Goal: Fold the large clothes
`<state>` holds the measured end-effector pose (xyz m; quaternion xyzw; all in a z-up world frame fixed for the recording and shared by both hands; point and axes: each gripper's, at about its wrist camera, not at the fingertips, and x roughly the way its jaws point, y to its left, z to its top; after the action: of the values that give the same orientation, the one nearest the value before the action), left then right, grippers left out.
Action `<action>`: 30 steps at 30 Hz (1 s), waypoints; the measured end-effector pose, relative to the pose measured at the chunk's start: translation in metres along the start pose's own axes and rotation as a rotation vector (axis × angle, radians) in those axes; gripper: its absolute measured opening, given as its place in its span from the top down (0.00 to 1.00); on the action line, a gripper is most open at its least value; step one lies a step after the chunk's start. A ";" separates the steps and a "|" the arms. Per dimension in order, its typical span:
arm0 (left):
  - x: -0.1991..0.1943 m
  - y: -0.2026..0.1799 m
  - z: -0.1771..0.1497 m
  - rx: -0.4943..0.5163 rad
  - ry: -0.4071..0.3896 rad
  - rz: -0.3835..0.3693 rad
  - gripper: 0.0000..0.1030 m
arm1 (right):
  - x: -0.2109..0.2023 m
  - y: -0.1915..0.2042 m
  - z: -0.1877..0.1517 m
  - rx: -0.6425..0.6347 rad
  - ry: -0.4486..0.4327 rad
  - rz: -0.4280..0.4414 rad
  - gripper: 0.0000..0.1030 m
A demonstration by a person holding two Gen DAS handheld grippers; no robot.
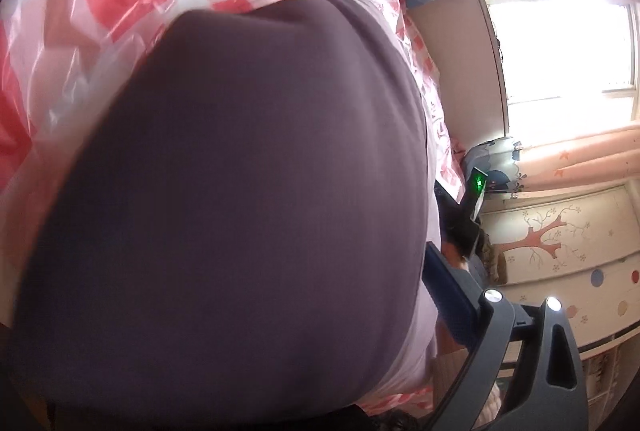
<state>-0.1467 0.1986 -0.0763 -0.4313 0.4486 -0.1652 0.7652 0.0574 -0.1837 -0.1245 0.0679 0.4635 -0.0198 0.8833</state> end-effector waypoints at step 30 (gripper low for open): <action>0.002 0.016 -0.007 -0.093 -0.001 -0.057 0.10 | -0.211 -0.025 -0.212 -0.041 -0.328 0.014 0.06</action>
<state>-0.1531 0.2031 -0.0919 -0.4789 0.4429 -0.1657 0.7396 -0.2383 -0.1845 -0.0722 0.0489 0.3128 -0.0149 0.9484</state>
